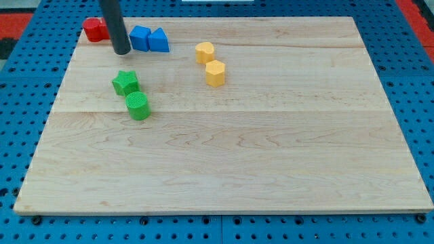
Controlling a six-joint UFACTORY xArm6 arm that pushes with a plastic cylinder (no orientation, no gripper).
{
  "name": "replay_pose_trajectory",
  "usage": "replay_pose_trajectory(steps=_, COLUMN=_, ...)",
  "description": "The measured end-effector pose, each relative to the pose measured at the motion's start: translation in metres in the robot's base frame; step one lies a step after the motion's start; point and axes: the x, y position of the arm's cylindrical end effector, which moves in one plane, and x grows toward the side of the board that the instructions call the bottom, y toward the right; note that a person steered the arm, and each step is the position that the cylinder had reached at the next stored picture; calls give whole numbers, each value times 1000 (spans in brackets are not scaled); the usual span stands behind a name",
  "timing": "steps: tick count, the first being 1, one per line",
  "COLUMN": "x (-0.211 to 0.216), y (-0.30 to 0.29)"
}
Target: Move the triangle to the top of the heart
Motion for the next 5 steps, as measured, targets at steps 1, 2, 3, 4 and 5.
replay_pose_trajectory(steps=1, x=-26, y=2)
replay_pose_trajectory(steps=2, x=-42, y=21)
replay_pose_trajectory(steps=3, x=-42, y=47)
replay_pose_trajectory(steps=4, x=-41, y=61)
replay_pose_trajectory(steps=5, x=-36, y=29)
